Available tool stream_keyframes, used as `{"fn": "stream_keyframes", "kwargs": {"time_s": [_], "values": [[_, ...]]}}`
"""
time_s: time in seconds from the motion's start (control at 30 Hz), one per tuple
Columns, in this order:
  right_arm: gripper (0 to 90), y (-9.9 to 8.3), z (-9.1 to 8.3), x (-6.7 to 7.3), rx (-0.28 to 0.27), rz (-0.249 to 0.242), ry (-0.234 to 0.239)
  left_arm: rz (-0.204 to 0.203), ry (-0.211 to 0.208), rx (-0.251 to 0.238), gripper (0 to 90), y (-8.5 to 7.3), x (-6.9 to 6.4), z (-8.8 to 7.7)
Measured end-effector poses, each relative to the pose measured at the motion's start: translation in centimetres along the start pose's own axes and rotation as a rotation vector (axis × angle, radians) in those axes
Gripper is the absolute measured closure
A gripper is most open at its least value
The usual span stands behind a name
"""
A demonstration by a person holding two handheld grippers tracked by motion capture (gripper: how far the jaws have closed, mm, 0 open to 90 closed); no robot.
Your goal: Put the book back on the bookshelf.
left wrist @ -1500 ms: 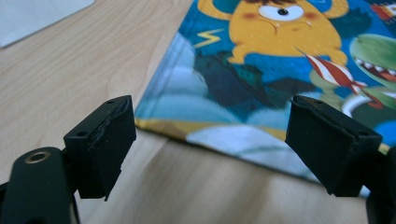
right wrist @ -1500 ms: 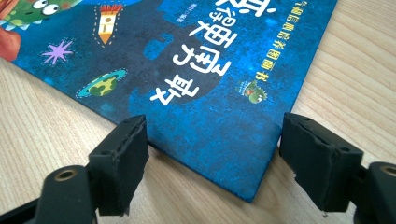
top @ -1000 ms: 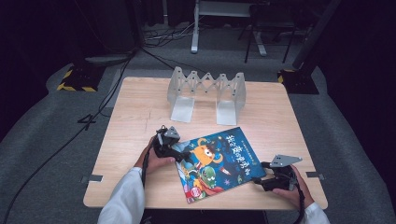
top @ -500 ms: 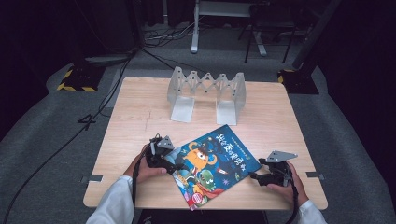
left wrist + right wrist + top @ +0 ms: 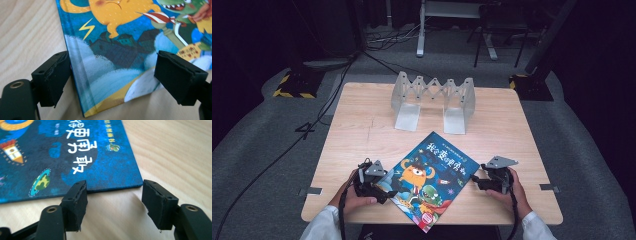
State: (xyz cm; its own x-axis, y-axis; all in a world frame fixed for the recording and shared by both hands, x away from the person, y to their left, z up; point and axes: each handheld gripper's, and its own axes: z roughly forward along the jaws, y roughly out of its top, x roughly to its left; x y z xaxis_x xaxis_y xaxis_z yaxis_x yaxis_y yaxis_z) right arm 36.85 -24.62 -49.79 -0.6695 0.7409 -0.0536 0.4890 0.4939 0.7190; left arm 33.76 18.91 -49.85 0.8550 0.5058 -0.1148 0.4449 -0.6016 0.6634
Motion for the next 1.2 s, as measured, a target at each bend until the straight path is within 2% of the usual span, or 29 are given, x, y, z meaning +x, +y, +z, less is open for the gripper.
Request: {"fn": "stream_keyframes", "kwargs": {"time_s": [0.17,0.27,0.4,0.43,0.47,0.53,0.57,0.63,0.67,0.73,0.8,0.9,0.97,1.03,1.07,1.2], "values": [[37.7,1.3,1.2,-0.2,0.013,-0.006,-0.011,0.002,-0.001,-0.005,14.5,-1.0,-0.8,-0.7],[37.7,1.9,2.0,-0.4,0.007,0.015,-0.015,-0.007,0.003,-0.016,14.5,-1.5,-1.4,-0.9],[39.1,2.1,2.0,0.0,0.014,0.016,-0.019,-0.009,0.011,-0.026,14.5,-1.7,-1.8,-0.9],[39.0,2.0,1.7,0.5,0.024,0.007,0.019,-0.015,0.013,-0.027,14.6,-1.7,-1.8,-0.9],[38.3,1.9,1.6,0.9,0.025,-0.006,0.037,-0.019,0.015,-0.029,14.6,-1.7,-2.0,-0.9],[37.2,1.5,1.1,2.3,0.032,-0.056,0.102,-0.02,0.016,-0.031,14.6,-1.7,-2.3,-0.8],[37.2,1.4,0.9,2.8,0.034,-0.075,0.116,-0.017,0.013,-0.028,14.6,-1.7,-2.5,-0.8],[37.3,1.3,0.6,3.7,0.037,-0.107,0.094,0.0,0.018,-0.023,14.4,-1.7,-2.9,-0.7],[37.3,1.4,0.5,3.7,0.04,-0.112,0.084,0.022,0.03,-0.015,14.1,-1.7,-3.3,-0.6],[35.1,1.4,0.6,3.4,0.044,-0.092,0.089,0.03,0.046,-0.01,13.6,-1.7,-3.9,-0.5],[31.1,1.4,1.0,2.5,0.048,-0.047,0.1,0.039,0.054,-0.012,15.2,-1.7,-4.3,-0.3],[30.9,1.6,1.3,1.6,0.042,-0.015,0.074,0.038,0.016,-0.024,16.0,-1.4,-4.8,0.0],[31.0,1.7,1.5,1.0,0.038,0.003,0.052,0.036,0.008,-0.024,16.0,-1.2,-5.0,0.2],[31.1,1.7,1.6,0.8,0.036,0.007,0.049,0.035,0.004,-0.024,16.5,-1.1,-5.2,0.3],[31.1,1.7,1.5,0.4,0.039,0.018,0.04,0.04,-0.011,-0.028,16.9,-0.8,-5.4,0.6],[31.6,1.4,1.1,0.2,0.049,0.015,0.044,0.054,-0.041,-0.023,18.0,-0.4,-6.1,1.0]]}}
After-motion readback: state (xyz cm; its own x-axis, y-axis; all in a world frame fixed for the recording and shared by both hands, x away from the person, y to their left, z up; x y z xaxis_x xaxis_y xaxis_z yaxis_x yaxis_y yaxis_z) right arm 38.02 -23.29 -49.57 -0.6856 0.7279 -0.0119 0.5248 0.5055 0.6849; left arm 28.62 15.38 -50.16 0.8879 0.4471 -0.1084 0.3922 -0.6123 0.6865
